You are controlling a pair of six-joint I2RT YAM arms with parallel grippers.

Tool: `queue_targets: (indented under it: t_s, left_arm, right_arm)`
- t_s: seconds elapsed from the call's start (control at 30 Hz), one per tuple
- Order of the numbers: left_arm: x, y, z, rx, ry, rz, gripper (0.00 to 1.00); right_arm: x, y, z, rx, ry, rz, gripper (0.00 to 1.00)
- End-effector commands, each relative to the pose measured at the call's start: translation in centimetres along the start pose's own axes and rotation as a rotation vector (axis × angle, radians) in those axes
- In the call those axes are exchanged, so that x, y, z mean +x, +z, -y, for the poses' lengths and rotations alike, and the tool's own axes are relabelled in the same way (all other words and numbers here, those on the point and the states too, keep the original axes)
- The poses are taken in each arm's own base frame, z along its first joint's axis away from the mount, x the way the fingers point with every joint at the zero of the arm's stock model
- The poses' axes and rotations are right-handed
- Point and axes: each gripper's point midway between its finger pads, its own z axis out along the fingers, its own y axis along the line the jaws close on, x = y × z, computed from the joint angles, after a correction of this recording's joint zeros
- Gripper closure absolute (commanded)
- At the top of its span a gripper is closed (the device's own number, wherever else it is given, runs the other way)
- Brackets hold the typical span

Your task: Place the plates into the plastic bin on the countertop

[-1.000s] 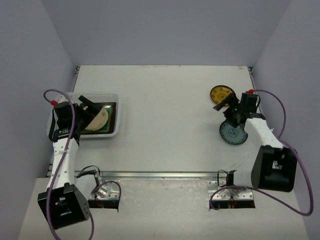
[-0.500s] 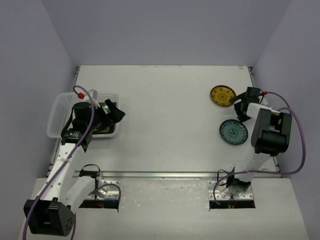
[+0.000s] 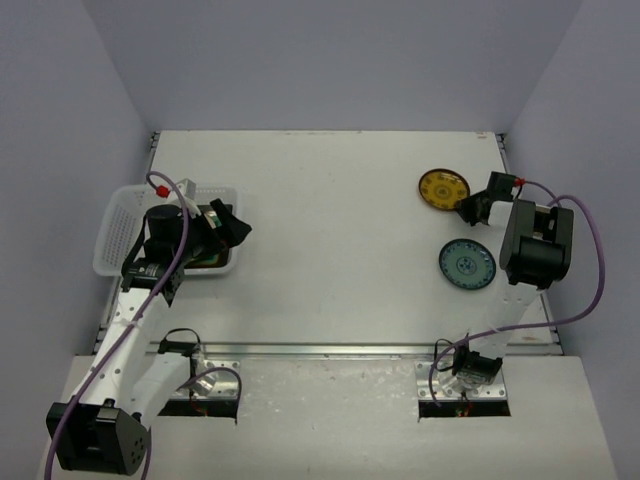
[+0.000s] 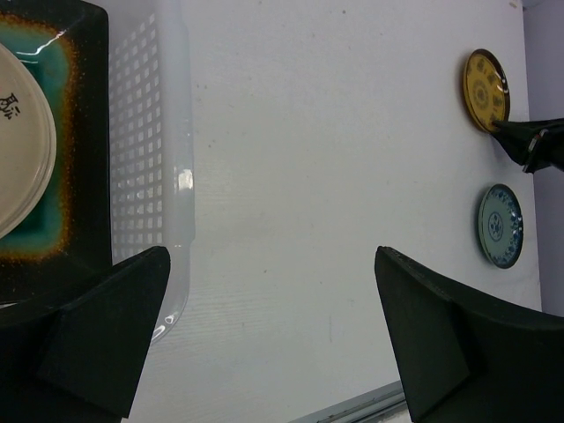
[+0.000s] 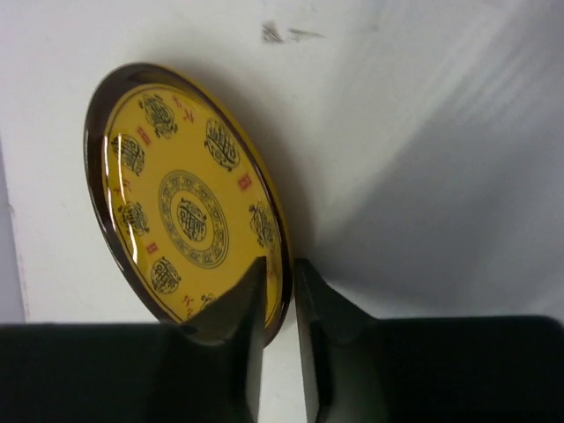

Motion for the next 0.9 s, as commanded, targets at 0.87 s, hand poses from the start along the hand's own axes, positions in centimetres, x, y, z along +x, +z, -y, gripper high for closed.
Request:
queue_targets:
  t_s: [0.87]
  left_arm:
    - [6.0, 5.5, 10.3, 0.354, 0.022, -0.266, 0.06]
  right_arm:
    - [29.4, -27.1, -14.2, -0.848, -0.761, -0.759, 1.0]
